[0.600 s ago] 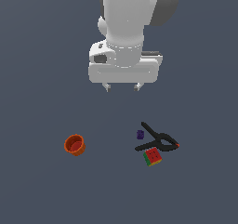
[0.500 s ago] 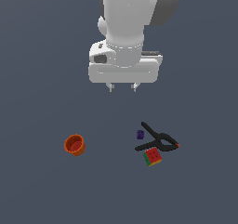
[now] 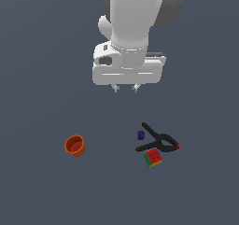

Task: Pick up a designated object from a clutter of objects.

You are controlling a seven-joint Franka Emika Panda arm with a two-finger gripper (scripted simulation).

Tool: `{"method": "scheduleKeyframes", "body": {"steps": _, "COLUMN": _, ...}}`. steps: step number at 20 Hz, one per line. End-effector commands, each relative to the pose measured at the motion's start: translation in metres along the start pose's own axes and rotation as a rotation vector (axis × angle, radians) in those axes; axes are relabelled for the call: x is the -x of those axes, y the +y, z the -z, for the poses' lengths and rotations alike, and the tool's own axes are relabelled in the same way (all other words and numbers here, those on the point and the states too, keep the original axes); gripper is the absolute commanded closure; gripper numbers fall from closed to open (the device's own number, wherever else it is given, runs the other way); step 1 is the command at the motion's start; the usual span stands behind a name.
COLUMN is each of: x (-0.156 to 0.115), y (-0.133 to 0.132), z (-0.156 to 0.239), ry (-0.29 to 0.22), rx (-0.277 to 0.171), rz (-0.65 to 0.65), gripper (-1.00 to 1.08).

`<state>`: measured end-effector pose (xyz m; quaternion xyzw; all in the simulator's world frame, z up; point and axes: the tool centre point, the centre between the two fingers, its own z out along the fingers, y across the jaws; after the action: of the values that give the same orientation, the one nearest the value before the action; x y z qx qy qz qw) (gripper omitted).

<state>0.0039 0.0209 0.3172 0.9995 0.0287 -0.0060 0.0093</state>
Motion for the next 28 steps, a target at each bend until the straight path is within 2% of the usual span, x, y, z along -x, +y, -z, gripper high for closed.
{"method": "scheduleKeyframes", "body": {"steps": 1, "x": -0.001, "y": 0.001, "z": -0.001, "ry": -0.002, "rx": 0.004, "rz": 0.009, "gripper": -0.2}}
{"method": "scheduleKeyframes", "body": {"steps": 8, "x": -0.012, "y": 0.012, "z": -0.011, "ry": -0.016, "rx": 0.034, "rz": 0.081, "gripper": -0.2}}
{"method": "scheduleKeyframes", "body": {"steps": 15, "x": -0.033, "y": 0.035, "z": -0.03, "ry": -0.049, "rx": 0.091, "rz": 0.223, "gripper": -0.2}}
{"method": "scheduleKeyframes", "body": {"steps": 28, "x": -0.077, "y": 0.095, "z": -0.089, "ry": -0.178, "rx": 0.224, "rz": 0.597, "gripper": -0.2}}
